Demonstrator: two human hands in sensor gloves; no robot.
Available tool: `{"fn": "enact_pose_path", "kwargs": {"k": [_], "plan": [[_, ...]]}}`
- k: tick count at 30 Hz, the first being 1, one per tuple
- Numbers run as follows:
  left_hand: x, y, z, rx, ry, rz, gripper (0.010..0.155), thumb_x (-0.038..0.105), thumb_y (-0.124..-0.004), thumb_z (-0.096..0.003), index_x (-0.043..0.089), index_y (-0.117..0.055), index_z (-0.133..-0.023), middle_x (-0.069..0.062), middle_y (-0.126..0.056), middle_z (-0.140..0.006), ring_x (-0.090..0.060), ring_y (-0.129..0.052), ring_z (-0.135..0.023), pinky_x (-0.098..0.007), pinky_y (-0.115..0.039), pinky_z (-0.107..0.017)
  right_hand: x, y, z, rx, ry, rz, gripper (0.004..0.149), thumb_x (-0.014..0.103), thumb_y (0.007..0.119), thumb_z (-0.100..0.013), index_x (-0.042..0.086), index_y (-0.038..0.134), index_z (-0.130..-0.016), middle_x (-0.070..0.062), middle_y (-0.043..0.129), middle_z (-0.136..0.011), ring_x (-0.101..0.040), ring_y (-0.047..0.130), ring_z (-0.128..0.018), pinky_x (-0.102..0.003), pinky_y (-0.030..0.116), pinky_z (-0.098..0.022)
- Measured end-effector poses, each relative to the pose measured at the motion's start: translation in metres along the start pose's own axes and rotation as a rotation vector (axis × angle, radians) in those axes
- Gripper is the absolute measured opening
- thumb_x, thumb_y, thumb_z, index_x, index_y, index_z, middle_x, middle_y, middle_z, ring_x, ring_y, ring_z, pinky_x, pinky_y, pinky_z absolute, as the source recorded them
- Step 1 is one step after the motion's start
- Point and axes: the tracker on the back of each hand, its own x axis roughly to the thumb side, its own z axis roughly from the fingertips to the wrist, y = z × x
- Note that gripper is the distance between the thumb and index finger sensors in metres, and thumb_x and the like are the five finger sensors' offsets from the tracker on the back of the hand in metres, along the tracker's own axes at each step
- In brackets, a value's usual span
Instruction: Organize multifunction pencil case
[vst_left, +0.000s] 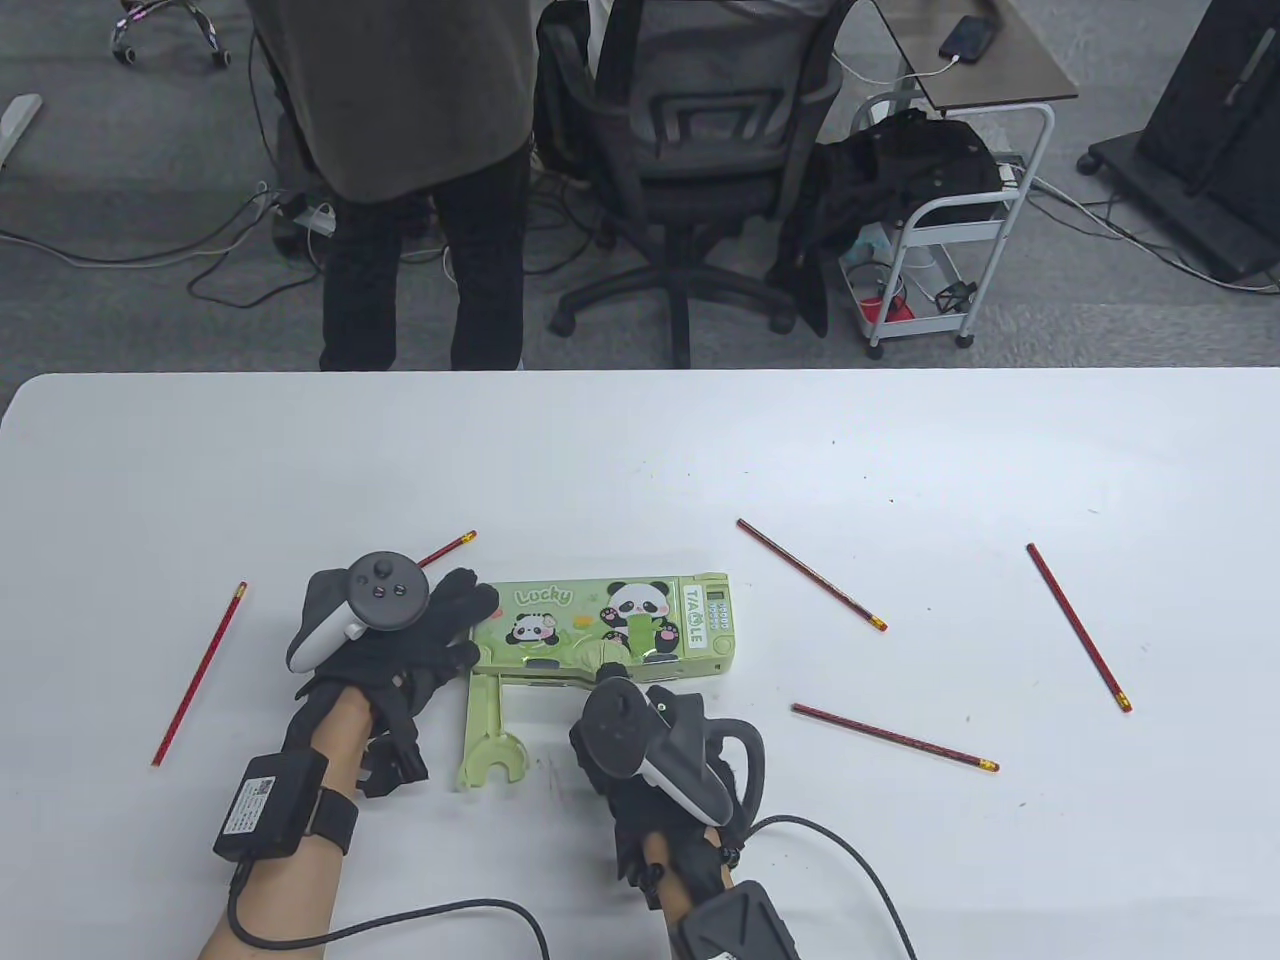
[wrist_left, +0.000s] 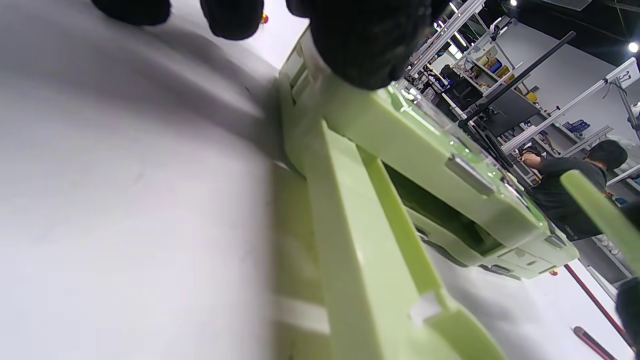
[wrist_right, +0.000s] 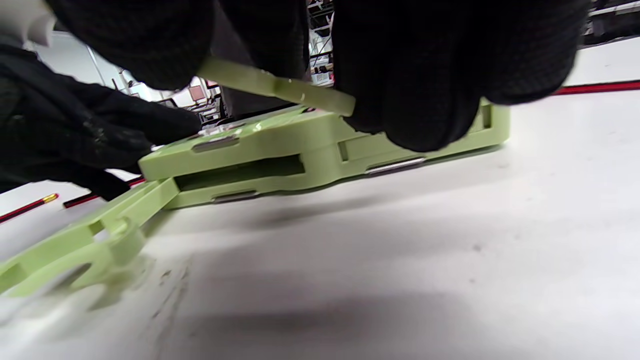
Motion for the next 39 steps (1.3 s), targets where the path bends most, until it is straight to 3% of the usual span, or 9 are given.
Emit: {"fn": "enact_pose_path", "kwargs": {"k": [11,16,23,32,39], "plan": [[0.003,0.001,0.001,-0.004,0.022,-0.05,0.063,0.023,-0.077,-0.0545,0.03,-0.049,-0.111,-0.006,-0.035,-0.124,-0.043,-0.052,-0.115,-0.076,-0.052,-0.072,0.063,0.017,-0.004,0.136,-0.114,0.025,0.067,0.053,0.072,-0.052,0.012,0.068,-0.105,-0.033,0.085,-0.086,-0.047,0.097,-0.063,-0.061,0.083,-0.05],[0.0,0.002,0.001,-0.006,0.016,-0.037,0.063,0.025,-0.077,-0.0544,0.032,-0.049,-0.11,-0.004,-0.035,-0.124,-0.041,-0.052,-0.115,-0.076,-0.052,-0.072,0.073,0.032,-0.004,0.148,-0.124,0.083,0.066,0.054,0.071,-0.053,0.011,0.071,-0.103,-0.031,0.088,-0.083,-0.046,0.099,-0.061,-0.06,0.085,-0.049],[0.0,0.002,0.001,-0.007,0.011,-0.031,0.063,0.025,-0.077,-0.0543,0.032,-0.049,-0.11,-0.004,-0.035,-0.124,-0.041,-0.052,-0.115,-0.076,-0.052,-0.072,0.09,0.043,-0.001,0.026,-0.223,0.181,0.067,0.058,0.067,-0.051,0.009,0.08,-0.095,-0.024,0.094,-0.075,-0.04,0.101,-0.054,-0.056,0.087,-0.046],[0.0,0.002,0.001,-0.01,0.008,-0.035,0.063,0.026,-0.077,-0.0546,0.032,-0.048,-0.11,-0.004,-0.034,-0.124,-0.041,-0.052,-0.115,-0.076,-0.052,-0.072,0.102,0.055,-0.002,-0.024,-0.282,0.363,0.069,0.06,0.067,-0.05,0.009,0.08,-0.095,-0.019,0.093,-0.075,-0.038,0.1,-0.056,-0.055,0.085,-0.048],[0.0,0.002,0.001,-0.017,0.011,-0.035,0.063,0.026,-0.077,-0.0548,0.032,-0.048,-0.11,-0.004,-0.034,-0.125,-0.041,-0.051,-0.115,-0.076,-0.052,-0.072,0.099,0.061,-0.001,-0.048,-0.278,0.417,0.066,0.056,0.071,-0.049,0.01,0.079,-0.096,-0.026,0.081,-0.091,-0.047,0.091,-0.072,-0.061,0.079,-0.057]]}}
